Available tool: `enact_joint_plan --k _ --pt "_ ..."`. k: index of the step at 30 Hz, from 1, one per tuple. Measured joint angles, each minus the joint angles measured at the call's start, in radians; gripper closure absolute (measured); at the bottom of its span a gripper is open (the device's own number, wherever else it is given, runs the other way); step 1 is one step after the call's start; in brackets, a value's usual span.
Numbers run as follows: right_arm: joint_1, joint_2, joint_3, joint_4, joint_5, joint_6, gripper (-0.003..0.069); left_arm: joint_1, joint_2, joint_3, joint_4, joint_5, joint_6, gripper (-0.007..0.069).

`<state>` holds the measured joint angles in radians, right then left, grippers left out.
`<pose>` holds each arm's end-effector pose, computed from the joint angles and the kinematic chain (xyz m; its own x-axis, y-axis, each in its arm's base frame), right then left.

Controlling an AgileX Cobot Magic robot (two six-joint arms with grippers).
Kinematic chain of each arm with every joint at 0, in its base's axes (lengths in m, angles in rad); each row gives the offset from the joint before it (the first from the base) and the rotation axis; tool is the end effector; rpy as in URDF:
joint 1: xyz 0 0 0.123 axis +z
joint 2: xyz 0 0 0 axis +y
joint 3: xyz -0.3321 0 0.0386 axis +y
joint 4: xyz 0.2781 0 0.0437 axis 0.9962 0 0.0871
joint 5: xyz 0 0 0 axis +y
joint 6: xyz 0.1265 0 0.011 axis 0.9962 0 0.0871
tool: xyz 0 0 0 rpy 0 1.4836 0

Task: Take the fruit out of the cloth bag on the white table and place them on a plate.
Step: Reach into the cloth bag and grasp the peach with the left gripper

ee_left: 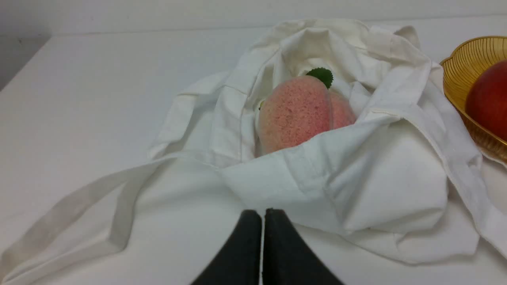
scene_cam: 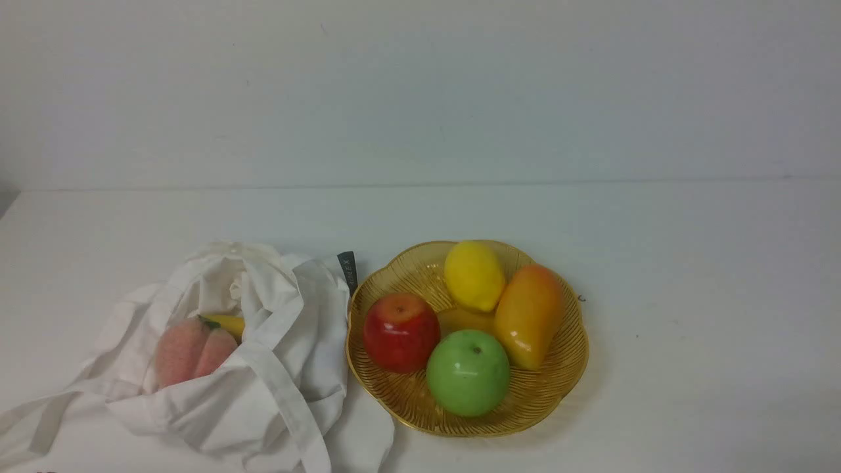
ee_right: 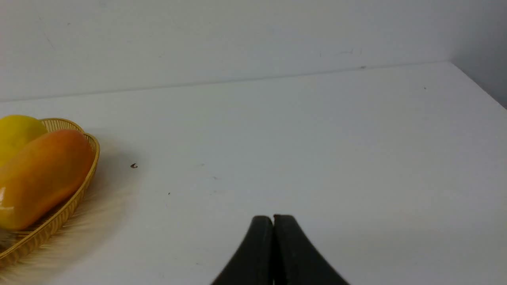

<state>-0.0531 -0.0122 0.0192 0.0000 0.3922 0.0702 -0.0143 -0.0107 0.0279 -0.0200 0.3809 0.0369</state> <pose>0.0666 -0.0035 0.1603 -0.3021 0.0863 -0.9494 0.0744 0.9950 0.0668 0.0672 -0.0019 0.1581 -0.3054 0.0227 -0.9520 0.0270 0.9995 0.0152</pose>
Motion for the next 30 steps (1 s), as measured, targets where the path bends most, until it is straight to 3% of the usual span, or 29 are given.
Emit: enact_joint_plan --k 21,30 --pt "0.000 0.000 0.000 0.000 0.000 0.000 0.0671 0.000 0.000 0.000 0.014 -0.006 -0.007 0.0632" --pt "0.000 0.000 0.000 0.000 0.000 0.000 0.0671 0.000 0.000 0.001 -0.301 -0.221 -0.159 0.0632"
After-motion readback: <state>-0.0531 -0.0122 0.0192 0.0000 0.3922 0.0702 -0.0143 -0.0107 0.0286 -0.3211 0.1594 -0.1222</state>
